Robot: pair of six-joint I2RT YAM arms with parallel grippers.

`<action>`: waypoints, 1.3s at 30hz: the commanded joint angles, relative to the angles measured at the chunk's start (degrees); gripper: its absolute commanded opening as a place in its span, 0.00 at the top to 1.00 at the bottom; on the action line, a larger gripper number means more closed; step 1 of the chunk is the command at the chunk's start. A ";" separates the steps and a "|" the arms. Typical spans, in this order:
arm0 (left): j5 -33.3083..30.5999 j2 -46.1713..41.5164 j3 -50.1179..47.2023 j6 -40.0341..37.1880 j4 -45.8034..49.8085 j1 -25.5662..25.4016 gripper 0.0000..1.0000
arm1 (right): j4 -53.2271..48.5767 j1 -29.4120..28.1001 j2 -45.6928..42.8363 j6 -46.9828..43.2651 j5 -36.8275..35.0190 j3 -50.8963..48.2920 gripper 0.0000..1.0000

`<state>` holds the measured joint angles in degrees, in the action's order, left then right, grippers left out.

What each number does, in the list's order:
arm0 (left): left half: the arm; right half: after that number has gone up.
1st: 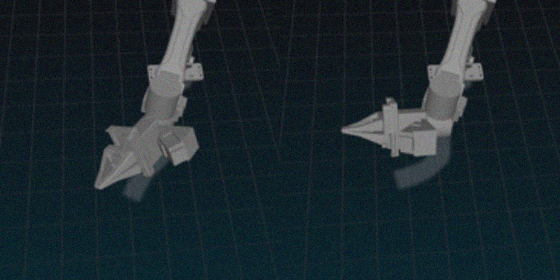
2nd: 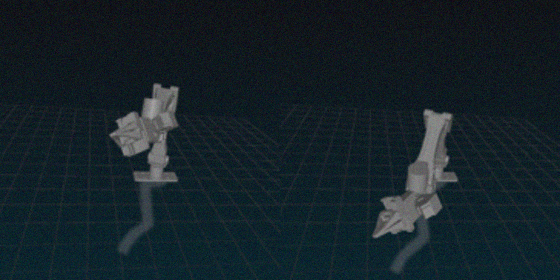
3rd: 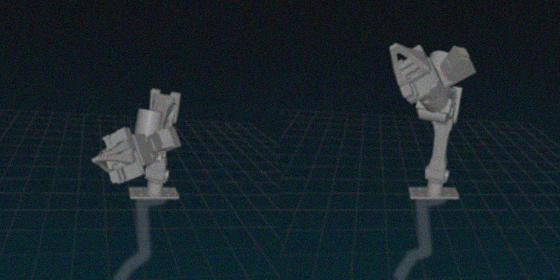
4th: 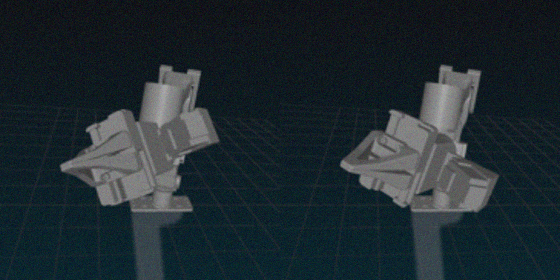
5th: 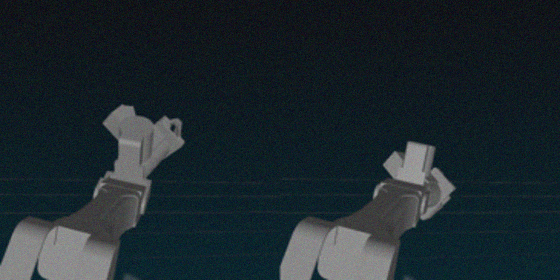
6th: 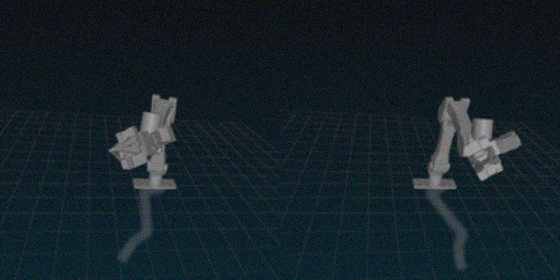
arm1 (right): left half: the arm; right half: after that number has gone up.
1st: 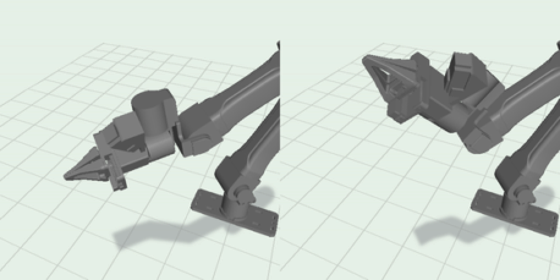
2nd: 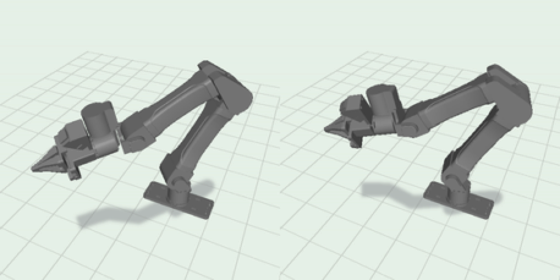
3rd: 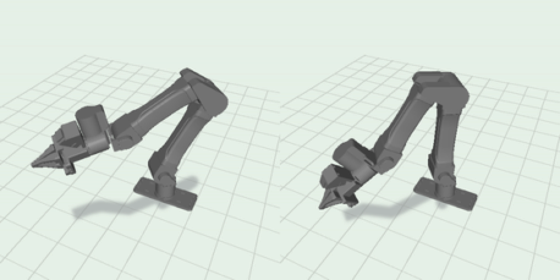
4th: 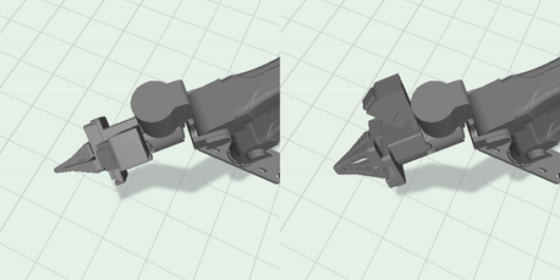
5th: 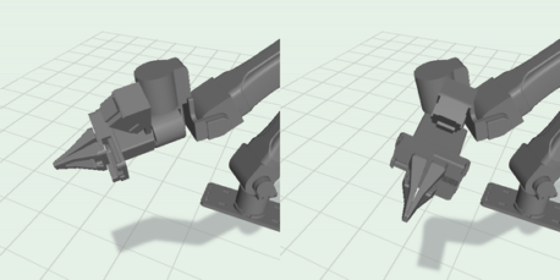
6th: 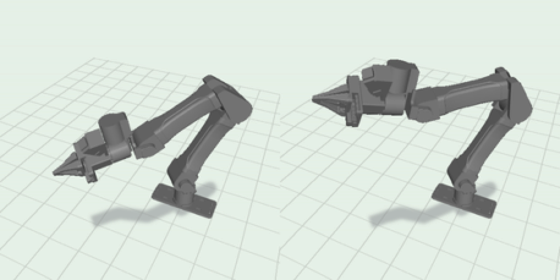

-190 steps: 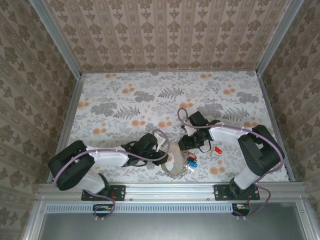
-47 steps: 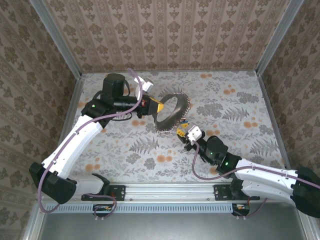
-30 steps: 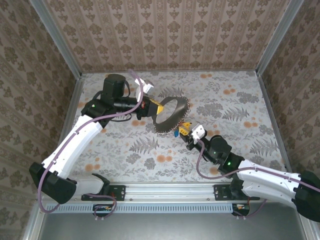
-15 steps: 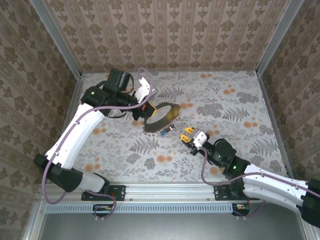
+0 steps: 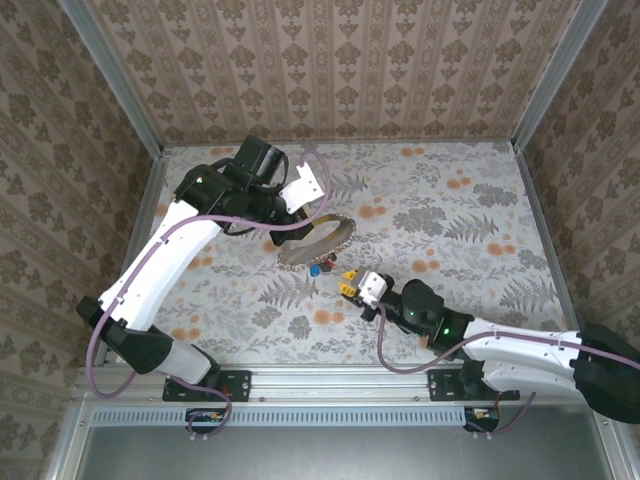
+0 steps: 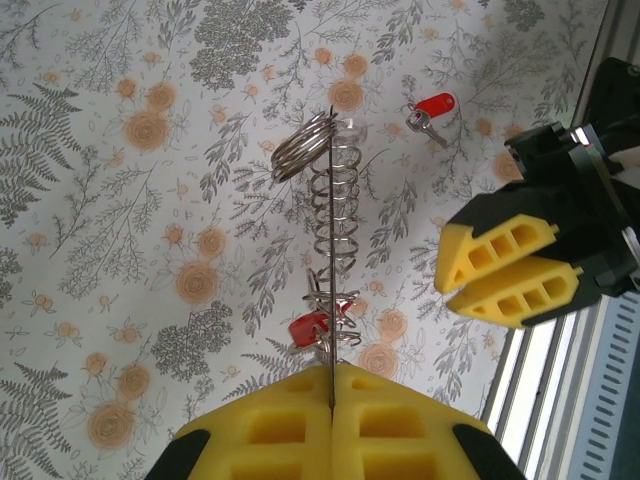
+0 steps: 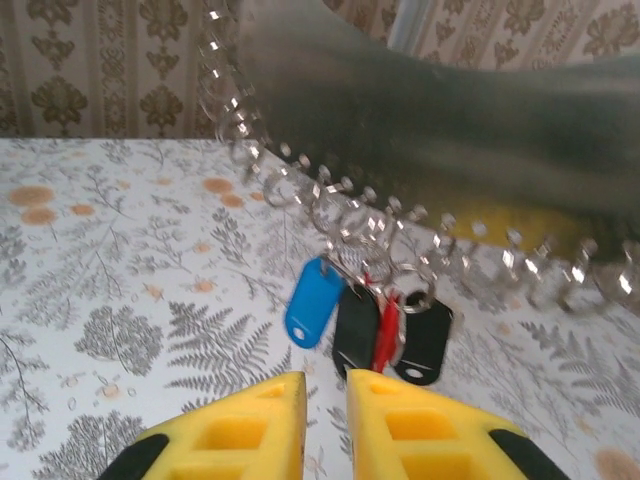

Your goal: Put the keys on the keyring

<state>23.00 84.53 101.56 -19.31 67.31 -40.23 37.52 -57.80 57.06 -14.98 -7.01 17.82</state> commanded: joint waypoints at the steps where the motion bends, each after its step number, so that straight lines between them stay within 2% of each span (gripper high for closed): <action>1: 0.59 -0.39 2.50 1.15 -1.26 -0.56 1.00 | 5.25 -1.02 2.13 1.53 1.45 2.84 0.83; 13: 4.14 -1.63 2.08 4.25 -3.32 -0.78 1.00 | 11.65 -1.59 15.22 5.38 5.03 8.46 0.86; 23: 5.65 -3.57 0.66 5.16 -4.91 -0.81 1.00 | 21.04 -1.61 24.65 6.85 -4.88 9.28 0.85; 28: 5.28 -3.85 0.53 5.16 -4.56 -0.80 1.00 | 23.83 -1.53 25.98 6.99 -9.19 8.81 0.85; 39: 5.19 -4.20 -0.20 5.16 -4.95 -0.77 1.00 | 24.35 0.02 23.01 9.61 -10.22 6.14 0.84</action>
<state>26.76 82.43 101.60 -15.00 63.79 -40.84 58.85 -58.30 81.69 -7.22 -15.20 25.17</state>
